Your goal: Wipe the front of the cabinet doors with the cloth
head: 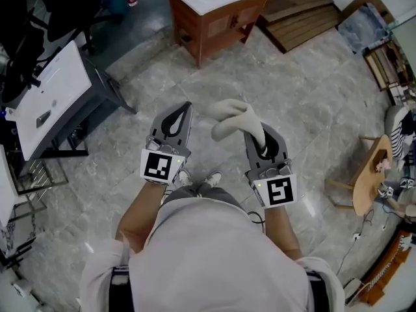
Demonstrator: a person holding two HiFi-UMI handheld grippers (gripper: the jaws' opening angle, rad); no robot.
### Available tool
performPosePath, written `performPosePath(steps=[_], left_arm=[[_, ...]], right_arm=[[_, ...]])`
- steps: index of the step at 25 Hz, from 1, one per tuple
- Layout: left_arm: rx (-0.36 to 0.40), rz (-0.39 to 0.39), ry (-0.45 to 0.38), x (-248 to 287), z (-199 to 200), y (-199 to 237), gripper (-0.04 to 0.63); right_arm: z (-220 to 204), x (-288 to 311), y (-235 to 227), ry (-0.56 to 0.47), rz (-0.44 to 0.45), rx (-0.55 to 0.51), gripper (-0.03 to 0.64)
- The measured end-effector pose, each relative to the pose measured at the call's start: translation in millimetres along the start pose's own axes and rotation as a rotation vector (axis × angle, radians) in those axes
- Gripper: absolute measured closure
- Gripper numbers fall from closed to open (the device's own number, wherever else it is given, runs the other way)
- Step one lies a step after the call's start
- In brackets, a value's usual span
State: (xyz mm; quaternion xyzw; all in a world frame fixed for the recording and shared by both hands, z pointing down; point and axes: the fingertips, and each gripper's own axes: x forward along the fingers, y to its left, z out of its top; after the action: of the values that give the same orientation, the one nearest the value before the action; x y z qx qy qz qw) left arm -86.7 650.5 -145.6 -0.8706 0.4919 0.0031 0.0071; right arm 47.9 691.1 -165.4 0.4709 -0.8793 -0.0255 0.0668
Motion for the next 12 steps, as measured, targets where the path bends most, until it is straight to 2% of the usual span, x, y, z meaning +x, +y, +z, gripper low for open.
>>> performPosePath(steps=[6,12], left_arm=[[-0.001,0.060,0.016,15.2,-12.1,-21.1,0.578],[0.002,0.066,-0.008,43.9,-14.5,-37.6,0.578]], right_arm=[[-19.9,-21.6,-44.0,0.018,0.000,-0.015,0.535],[-29.9,-24.5,-64.1,0.007,0.020,-0.026,0.535]])
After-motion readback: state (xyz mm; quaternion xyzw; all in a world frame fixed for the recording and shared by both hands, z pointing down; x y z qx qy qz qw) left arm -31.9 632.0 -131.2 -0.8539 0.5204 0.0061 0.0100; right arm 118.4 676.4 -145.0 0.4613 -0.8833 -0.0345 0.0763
